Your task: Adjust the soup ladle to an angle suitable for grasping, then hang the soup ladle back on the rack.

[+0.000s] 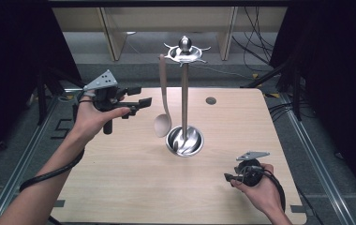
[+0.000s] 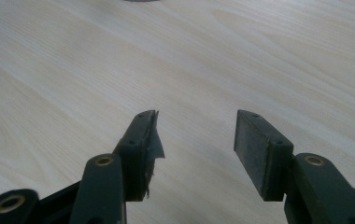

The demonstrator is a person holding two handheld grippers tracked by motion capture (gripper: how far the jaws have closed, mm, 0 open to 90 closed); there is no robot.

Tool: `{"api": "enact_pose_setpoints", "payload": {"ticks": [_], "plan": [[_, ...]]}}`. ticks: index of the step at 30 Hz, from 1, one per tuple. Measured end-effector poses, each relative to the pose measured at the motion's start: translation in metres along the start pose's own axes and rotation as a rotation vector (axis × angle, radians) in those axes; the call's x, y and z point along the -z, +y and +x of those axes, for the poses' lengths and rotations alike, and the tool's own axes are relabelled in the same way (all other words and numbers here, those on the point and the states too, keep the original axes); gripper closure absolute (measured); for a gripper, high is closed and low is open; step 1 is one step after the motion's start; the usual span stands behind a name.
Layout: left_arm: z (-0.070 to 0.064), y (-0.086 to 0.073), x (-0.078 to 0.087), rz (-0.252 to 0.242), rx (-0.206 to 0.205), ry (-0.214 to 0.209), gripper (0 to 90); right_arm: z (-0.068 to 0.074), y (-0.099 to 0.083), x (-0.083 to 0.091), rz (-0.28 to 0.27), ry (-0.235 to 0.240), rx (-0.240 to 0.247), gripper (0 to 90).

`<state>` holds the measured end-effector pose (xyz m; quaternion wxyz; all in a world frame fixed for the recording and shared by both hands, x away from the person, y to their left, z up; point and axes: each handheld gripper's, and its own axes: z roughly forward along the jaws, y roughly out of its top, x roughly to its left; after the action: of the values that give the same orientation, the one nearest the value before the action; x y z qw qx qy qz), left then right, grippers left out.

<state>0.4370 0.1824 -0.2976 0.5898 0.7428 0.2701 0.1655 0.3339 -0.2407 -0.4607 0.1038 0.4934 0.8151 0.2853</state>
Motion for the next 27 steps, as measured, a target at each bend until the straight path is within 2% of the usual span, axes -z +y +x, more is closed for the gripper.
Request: {"api": "enact_pose_setpoints", "payload": {"ticks": [1,4,5,6,14,16,17,18,19,21,23,24,25,26,27], "plan": [[0.000,-0.002,0.003,-0.002,0.011,0.001,32.5,0.000,0.000,0.001,0.010,-0.002,0.006,49.4],[0.002,-0.008,0.011,-0.011,0.032,0.008,30.4,0.002,0.001,0.002,-0.005,-0.004,0.002,49.4],[0.002,-0.011,0.013,-0.013,0.037,0.016,30.0,0.003,0.001,0.003,0.010,-0.014,0.013,49.4],[0.003,-0.013,0.016,-0.013,0.038,0.021,29.7,0.003,0.001,0.002,-0.009,-0.005,0.008,49.4],[0.004,-0.034,0.033,-0.024,0.053,0.103,29.5,-0.002,0.003,0.002,-0.014,0.003,0.007,49.4],[0.002,-0.039,0.036,-0.022,0.052,0.134,29.8,-0.004,0.003,0.004,-0.025,-0.003,0.002,49.4],[0.001,-0.041,0.037,-0.022,0.052,0.143,30.0,-0.005,0.003,0.003,-0.051,-0.002,-0.004,49.4],[0.000,-0.043,0.038,-0.021,0.054,0.155,30.2,-0.010,0.004,0.006,-0.049,-0.021,0.045,49.3],[-0.001,-0.045,0.040,-0.019,0.050,0.163,30.3,-0.013,0.004,0.006,-0.062,-0.019,0.050,49.3],[-0.004,-0.048,0.043,-0.020,0.046,0.185,30.4,-0.015,0.003,0.010,-0.061,-0.027,0.022,49.2],[-0.007,-0.052,0.048,-0.017,0.045,0.195,30.3,-0.019,0.003,0.012,-0.068,-0.033,0.022,49.0],[-0.008,-0.054,0.050,-0.019,0.049,0.199,30.3,-0.019,0.002,0.014,-0.065,-0.034,-0.016,49.0],[-0.008,-0.056,0.052,-0.018,0.048,0.202,30.3,-0.021,0.001,0.015,-0.077,-0.042,-0.005,48.8],[-0.009,-0.057,0.055,-0.012,0.044,0.210,30.3,-0.021,0.000,0.016,-0.070,-0.043,-0.024,48.7],[-0.010,-0.060,0.057,-0.016,0.043,0.213,30.2,-0.023,0.000,0.018,-0.074,-0.049,-0.023,48.6]]}}
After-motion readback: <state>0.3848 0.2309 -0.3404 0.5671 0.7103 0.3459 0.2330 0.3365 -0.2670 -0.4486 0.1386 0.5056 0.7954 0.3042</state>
